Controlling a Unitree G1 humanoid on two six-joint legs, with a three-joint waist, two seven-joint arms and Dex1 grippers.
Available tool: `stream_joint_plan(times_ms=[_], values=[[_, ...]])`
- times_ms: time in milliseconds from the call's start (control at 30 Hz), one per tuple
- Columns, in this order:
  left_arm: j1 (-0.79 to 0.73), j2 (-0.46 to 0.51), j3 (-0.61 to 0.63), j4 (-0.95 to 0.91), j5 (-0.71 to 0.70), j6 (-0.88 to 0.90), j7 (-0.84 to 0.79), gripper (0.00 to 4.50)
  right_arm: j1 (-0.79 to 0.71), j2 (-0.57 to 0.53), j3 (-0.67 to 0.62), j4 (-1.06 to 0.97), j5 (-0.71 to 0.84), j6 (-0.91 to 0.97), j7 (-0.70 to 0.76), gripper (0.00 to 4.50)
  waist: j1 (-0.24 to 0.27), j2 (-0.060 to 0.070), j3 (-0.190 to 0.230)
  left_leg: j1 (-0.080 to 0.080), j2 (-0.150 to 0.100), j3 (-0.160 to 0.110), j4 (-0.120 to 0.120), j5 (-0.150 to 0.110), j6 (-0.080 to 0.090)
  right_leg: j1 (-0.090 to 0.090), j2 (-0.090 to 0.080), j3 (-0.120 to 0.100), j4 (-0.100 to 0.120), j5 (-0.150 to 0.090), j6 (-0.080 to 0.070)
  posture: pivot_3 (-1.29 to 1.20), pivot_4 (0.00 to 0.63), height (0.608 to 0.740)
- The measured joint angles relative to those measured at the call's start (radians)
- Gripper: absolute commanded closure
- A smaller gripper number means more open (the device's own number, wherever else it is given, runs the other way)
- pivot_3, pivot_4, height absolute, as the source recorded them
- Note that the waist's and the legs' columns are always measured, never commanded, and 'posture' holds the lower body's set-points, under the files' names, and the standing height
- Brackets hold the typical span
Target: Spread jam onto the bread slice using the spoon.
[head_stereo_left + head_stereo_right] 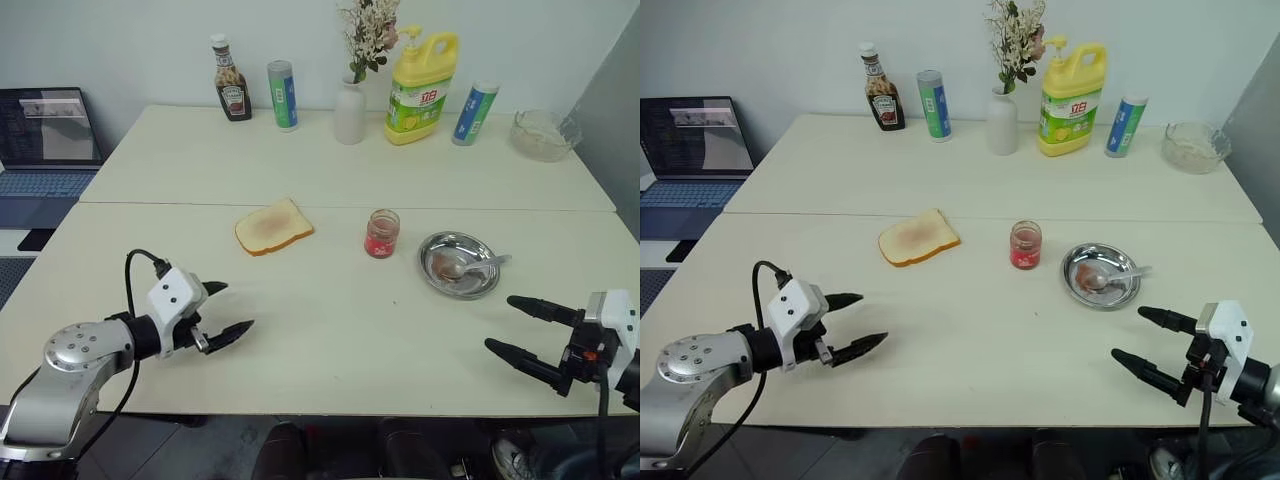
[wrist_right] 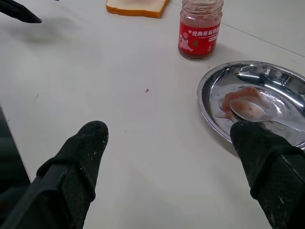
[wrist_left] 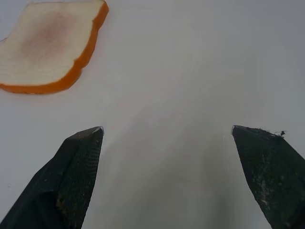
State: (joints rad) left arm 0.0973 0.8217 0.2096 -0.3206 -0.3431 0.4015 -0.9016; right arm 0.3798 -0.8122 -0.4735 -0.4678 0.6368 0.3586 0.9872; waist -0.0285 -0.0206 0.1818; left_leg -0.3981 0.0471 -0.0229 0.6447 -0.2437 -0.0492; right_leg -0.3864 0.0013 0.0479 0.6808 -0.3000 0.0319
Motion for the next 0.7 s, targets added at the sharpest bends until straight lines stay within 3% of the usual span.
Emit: stream_joint_plan(times_ms=[500,700], values=[[-0.016,0.000,-0.040,0.032,0.073,-0.033,0.024,0.00,0.003,0.037,0.014,-0.002,-0.046,-0.023,-0.007,0.04,0.000,0.000,0.000,0.000,0.000,0.000,0.000,0.000,0.000,0.000,0.000,0.000,0.000,0.000,0.000,0.00,0.150,0.740],[-0.033,-0.045,-0.035,0.108,0.072,-0.134,0.031,0.00,0.017,0.081,0.026,-0.029,-0.066,-0.030,-0.037,0.04,0.001,0.000,0.000,0.000,0.000,0.000,0.000,0.000,0.000,0.000,0.000,0.000,0.000,0.002,-0.003,0.00,0.150,0.740]])
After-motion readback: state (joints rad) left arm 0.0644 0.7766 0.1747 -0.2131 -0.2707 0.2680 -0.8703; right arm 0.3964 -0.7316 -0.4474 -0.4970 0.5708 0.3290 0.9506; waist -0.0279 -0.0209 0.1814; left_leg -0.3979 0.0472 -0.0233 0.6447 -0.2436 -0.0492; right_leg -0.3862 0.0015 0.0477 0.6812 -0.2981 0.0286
